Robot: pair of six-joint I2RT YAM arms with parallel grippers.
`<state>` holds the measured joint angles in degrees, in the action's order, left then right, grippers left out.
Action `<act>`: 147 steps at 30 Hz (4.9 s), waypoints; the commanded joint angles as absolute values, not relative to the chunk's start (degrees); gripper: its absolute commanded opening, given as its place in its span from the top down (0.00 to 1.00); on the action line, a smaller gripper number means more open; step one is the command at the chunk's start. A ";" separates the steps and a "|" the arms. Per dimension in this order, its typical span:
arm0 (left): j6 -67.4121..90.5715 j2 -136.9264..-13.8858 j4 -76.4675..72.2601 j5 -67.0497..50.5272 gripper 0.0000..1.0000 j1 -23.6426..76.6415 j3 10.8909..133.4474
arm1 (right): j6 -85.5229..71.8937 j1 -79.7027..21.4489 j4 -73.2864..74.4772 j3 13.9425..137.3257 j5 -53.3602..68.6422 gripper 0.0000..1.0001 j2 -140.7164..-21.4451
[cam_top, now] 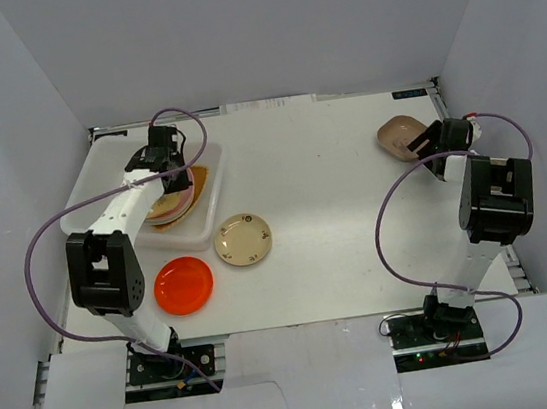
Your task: Place the plates into the plastic bin on the countertop
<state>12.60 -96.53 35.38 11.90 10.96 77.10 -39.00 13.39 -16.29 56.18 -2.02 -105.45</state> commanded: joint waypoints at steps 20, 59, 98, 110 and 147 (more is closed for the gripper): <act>18.54 -73.41 25.76 -8.42 0.02 10.81 74.98 | -39.29 8.09 -20.39 53.27 -6.78 0.92 -96.08; 22.77 -33.93 11.16 -11.52 0.02 24.61 60.12 | -50.89 -62.13 6.07 126.30 -41.39 0.92 -136.75; 16.00 -25.23 13.01 3.78 0.02 26.19 44.83 | -53.87 -73.21 -37.88 51.85 -14.06 0.35 -105.45; 15.82 -25.75 11.07 4.83 0.02 26.02 40.08 | -63.54 -73.30 -41.22 60.73 -13.09 0.56 -119.79; 18.54 -23.21 14.94 18.62 0.02 24.70 40.17 | -35.78 -56.16 -23.21 54.55 -16.61 0.92 -82.07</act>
<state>17.47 -23.46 13.63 14.06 25.39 39.81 -43.77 -57.19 -23.27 43.88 -14.94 -78.85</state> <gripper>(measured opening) 0.979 0.083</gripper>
